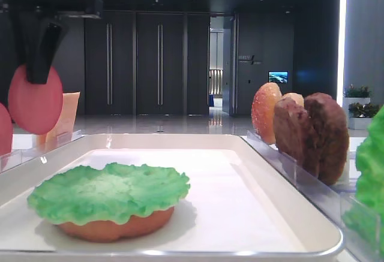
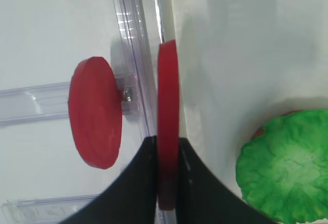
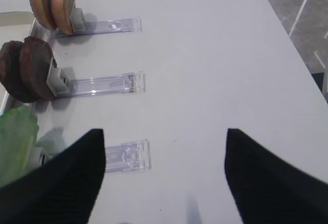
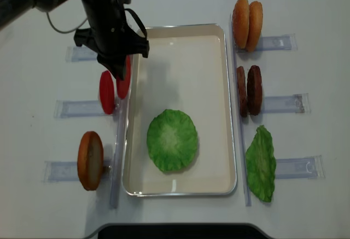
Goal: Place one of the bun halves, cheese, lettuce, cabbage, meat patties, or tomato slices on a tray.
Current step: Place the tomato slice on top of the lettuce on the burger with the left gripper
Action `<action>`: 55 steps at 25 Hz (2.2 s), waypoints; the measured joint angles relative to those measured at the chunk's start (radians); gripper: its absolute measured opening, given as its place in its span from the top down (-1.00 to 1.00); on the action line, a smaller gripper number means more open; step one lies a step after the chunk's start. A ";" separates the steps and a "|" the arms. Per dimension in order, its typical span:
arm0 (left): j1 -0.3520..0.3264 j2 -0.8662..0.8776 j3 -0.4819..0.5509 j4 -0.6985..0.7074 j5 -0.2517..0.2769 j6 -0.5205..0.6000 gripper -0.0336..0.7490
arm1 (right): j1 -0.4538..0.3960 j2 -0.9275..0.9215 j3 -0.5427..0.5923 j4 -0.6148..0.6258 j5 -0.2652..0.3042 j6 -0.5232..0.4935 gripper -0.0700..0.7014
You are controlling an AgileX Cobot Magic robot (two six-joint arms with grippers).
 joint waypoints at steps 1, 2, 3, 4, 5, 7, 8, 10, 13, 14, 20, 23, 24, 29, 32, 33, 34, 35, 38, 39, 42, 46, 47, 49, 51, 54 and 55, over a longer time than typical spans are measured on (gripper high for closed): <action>0.003 -0.012 0.000 -0.011 0.000 0.003 0.78 | 0.000 0.000 0.000 0.000 0.000 0.000 -0.40; 0.006 -0.024 0.000 -0.016 0.000 0.005 0.78 | 0.000 0.000 0.000 0.000 0.000 0.000 -0.40; 0.007 -0.033 0.000 -0.022 0.000 0.006 0.78 | 0.000 0.000 0.000 0.000 0.000 0.001 -0.40; 0.009 -0.043 0.000 -0.027 0.000 0.007 0.78 | 0.000 0.000 0.000 0.000 0.000 0.001 -0.40; 0.009 -0.053 0.000 -0.033 0.000 0.009 0.78 | 0.000 0.000 0.000 0.000 0.000 0.001 -0.40; 0.010 -0.071 0.002 -0.068 0.001 0.016 0.78 | 0.000 0.000 0.000 0.000 0.000 0.001 -0.40; 0.010 -0.079 0.005 -0.095 0.001 0.024 0.78 | 0.000 0.000 0.000 0.000 0.000 0.001 -0.40; 0.010 -0.093 0.015 -0.148 0.002 0.040 0.78 | 0.000 0.000 0.000 0.000 0.000 0.001 -0.40; 0.010 -0.116 0.030 -0.215 0.003 0.066 0.78 | 0.000 0.000 0.000 0.000 0.000 0.001 -0.40; 0.010 -0.123 0.039 -0.235 0.003 0.073 0.78 | 0.000 0.000 0.000 0.000 0.000 0.001 -0.40; 0.010 -0.189 0.131 -0.322 0.003 0.153 0.78 | 0.000 0.000 0.000 0.000 0.000 0.001 -0.40; 0.010 -0.205 0.169 -0.361 0.004 0.206 0.78 | 0.000 0.000 0.000 0.000 0.000 0.001 -0.40; 0.010 -0.205 0.179 -0.388 0.004 0.228 0.78 | 0.000 0.000 0.000 0.000 0.000 0.001 -0.40; 0.010 -0.210 0.234 -0.566 -0.038 0.379 0.78 | 0.000 0.000 0.000 0.000 0.000 0.001 -0.40; 0.010 -0.216 0.285 -0.633 -0.085 0.447 0.78 | 0.000 0.000 0.000 0.000 0.000 0.001 -0.40; 0.010 -0.216 0.303 -0.641 -0.101 0.466 0.78 | 0.000 0.000 0.000 0.000 0.000 0.001 -0.40; 0.010 -0.216 0.320 -0.651 -0.117 0.485 0.78 | 0.000 0.000 0.000 0.000 0.000 0.001 -0.40; 0.010 -0.216 0.335 -0.666 -0.132 0.502 0.78 | 0.000 0.000 0.000 0.000 0.000 0.001 -0.40; 0.010 -0.216 0.374 -0.715 -0.187 0.551 0.78 | 0.000 0.000 0.000 0.000 0.000 0.001 -0.40; 0.010 -0.216 0.386 -0.729 -0.200 0.566 0.78 | 0.000 0.000 0.000 0.000 0.000 0.001 -0.40; 0.010 -0.216 0.424 -0.765 -0.236 0.599 0.78 | 0.000 0.000 0.000 0.000 0.000 0.001 -0.40; 0.010 -0.209 0.467 -0.819 -0.276 0.649 0.79 | 0.000 0.000 0.000 0.000 0.000 0.001 -0.40; 0.010 -0.205 0.475 -0.829 -0.284 0.659 0.79 | 0.000 0.000 0.000 0.000 0.000 0.001 -0.40; 0.010 -0.197 0.484 -0.843 -0.292 0.666 0.79 | 0.000 0.000 0.000 0.000 0.000 0.001 -0.40; 0.010 -0.192 0.491 -0.849 -0.298 0.676 0.79 | 0.000 0.000 0.000 0.000 0.000 0.001 -0.40; 0.010 -0.188 0.503 -0.863 -0.315 0.693 0.79 | 0.000 0.000 0.000 0.000 0.000 0.001 -0.40; 0.010 -0.188 0.510 -0.875 -0.321 0.701 0.79 | 0.000 0.000 0.000 0.000 0.000 0.001 -0.40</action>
